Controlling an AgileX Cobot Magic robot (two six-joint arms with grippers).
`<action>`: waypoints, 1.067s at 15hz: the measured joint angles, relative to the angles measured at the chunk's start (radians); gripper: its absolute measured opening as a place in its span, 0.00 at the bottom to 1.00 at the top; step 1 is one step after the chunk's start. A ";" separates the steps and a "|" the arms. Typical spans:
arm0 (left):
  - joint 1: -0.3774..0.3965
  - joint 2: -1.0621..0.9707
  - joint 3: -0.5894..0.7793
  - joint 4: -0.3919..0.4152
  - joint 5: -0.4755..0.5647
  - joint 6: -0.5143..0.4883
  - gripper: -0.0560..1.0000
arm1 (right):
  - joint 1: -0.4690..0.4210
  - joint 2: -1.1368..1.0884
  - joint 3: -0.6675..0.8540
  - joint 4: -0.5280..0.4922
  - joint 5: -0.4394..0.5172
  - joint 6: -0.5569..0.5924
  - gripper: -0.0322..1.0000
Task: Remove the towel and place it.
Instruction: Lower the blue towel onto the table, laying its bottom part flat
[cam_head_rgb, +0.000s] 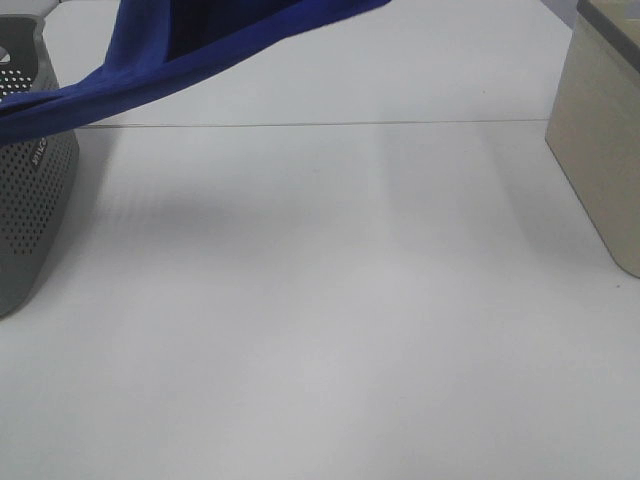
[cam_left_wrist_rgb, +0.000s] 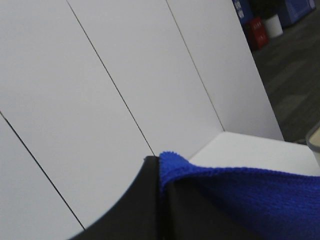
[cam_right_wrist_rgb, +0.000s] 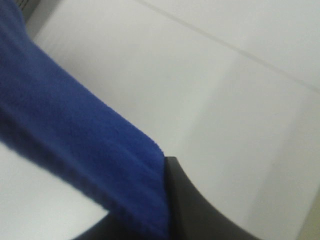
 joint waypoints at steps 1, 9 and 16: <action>0.000 0.000 0.000 -0.009 -0.057 0.000 0.05 | 0.000 0.000 -0.060 -0.065 0.001 0.000 0.04; -0.027 0.000 0.000 0.010 -0.194 0.002 0.05 | 0.000 0.000 -0.243 -0.349 -0.020 -0.080 0.04; -0.027 0.086 0.000 0.130 -0.471 0.006 0.05 | 0.000 0.016 -0.243 -0.509 -0.445 -0.039 0.04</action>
